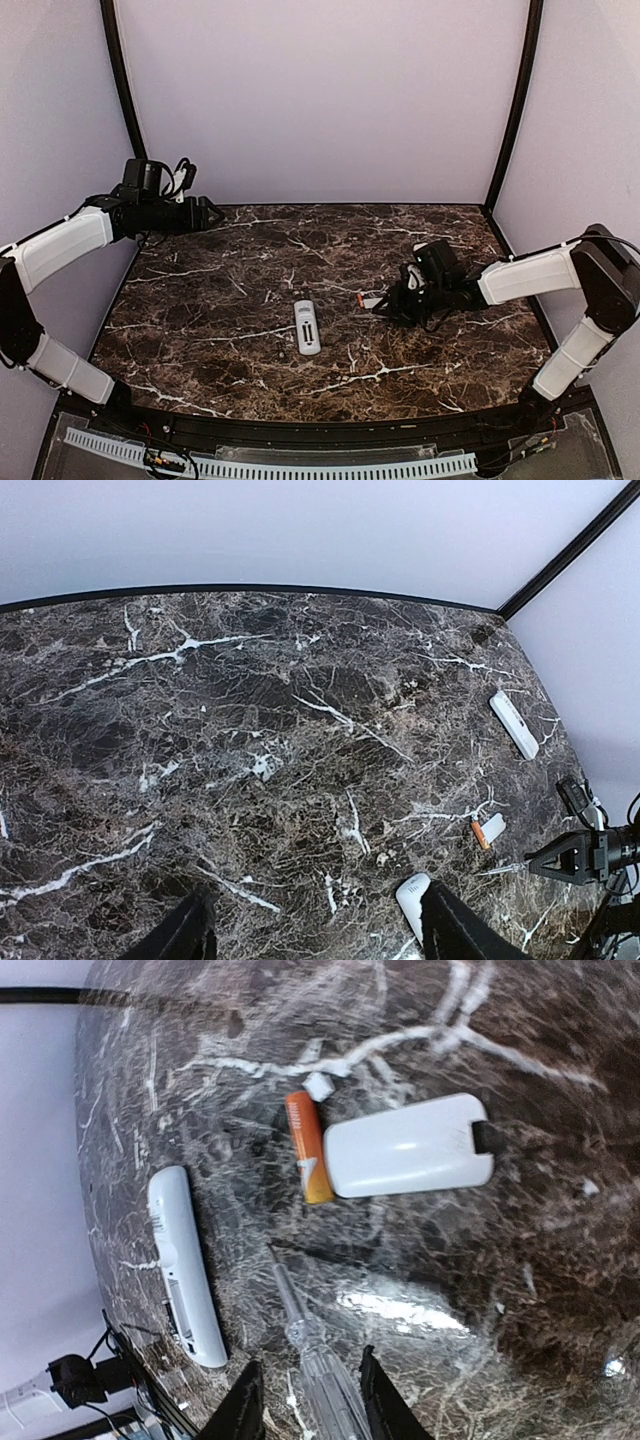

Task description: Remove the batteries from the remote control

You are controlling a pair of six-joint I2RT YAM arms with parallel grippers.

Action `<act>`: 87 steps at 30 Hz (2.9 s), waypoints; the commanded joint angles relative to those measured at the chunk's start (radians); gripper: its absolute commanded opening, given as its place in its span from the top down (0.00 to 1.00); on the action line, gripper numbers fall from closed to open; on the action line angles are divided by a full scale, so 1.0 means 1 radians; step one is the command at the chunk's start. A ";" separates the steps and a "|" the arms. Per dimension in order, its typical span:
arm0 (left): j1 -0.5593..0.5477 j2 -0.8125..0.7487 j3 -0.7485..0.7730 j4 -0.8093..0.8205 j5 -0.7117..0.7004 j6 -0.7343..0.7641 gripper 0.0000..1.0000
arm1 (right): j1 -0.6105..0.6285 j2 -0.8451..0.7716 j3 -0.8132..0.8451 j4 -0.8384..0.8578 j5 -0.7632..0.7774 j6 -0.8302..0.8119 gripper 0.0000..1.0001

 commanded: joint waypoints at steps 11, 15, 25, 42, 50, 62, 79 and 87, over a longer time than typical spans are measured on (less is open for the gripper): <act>0.001 0.003 -0.012 -0.015 0.007 -0.001 0.30 | -0.004 -0.028 -0.011 -0.126 0.125 -0.039 0.31; 0.001 0.000 -0.012 -0.019 0.001 0.003 0.30 | -0.004 -0.059 0.007 -0.225 0.205 -0.064 0.19; 0.001 -0.019 0.005 -0.045 -0.020 0.029 0.29 | 0.000 -0.116 0.126 -0.545 0.440 -0.144 0.05; 0.000 -0.057 0.045 -0.108 0.008 0.039 0.26 | 0.096 -0.138 0.329 -0.671 0.477 -0.577 0.04; 0.001 -0.091 0.032 -0.108 -0.002 0.047 0.25 | 0.085 -0.101 0.393 -0.677 0.533 -0.504 0.04; 0.001 -0.113 0.022 -0.104 0.000 0.047 0.25 | -0.138 -0.026 0.431 -0.701 0.531 -0.428 0.05; 0.001 -0.105 0.019 -0.095 0.020 0.033 0.24 | -0.394 0.334 0.643 -0.612 0.410 -0.722 0.04; 0.001 -0.098 0.019 -0.093 0.022 0.031 0.24 | -0.410 0.408 0.681 -0.615 0.438 -0.766 0.11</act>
